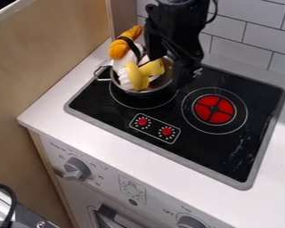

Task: Put the utensils on the right burner

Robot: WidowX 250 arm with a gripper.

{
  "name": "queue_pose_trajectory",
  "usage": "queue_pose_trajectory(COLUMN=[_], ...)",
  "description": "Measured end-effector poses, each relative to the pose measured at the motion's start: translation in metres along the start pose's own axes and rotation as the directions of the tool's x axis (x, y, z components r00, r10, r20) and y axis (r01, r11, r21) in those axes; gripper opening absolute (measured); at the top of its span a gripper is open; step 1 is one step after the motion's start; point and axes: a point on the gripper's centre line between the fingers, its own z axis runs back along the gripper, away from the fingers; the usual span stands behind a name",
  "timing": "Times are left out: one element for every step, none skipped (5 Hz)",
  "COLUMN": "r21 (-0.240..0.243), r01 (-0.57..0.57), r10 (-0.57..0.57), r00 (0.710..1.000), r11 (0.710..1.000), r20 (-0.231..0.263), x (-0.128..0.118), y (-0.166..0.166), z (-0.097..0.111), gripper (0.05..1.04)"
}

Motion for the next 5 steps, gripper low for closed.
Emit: queue_pose_trajectory(r21=[0.003,0.016,0.032,0.043,0.046], r01=[0.002,0.013,0.014,0.02,0.022], r10=[-0.002,-0.013,-0.016,-0.024,-0.026], r00=[1.0,0.999,0.998,0.996,0.996], r11=[1.0,1.0,0.999,0.999,0.999], r20=[0.025,0.044,0.065,0.083,0.091], x=[0.003,0.002,0.002,0.001,0.001], y=[0.002,0.002,0.003,0.004,0.003], z=[-0.011,-0.022,-0.031,-0.037,-0.043], gripper=[0.999,0.999,0.999,0.999,0.999])
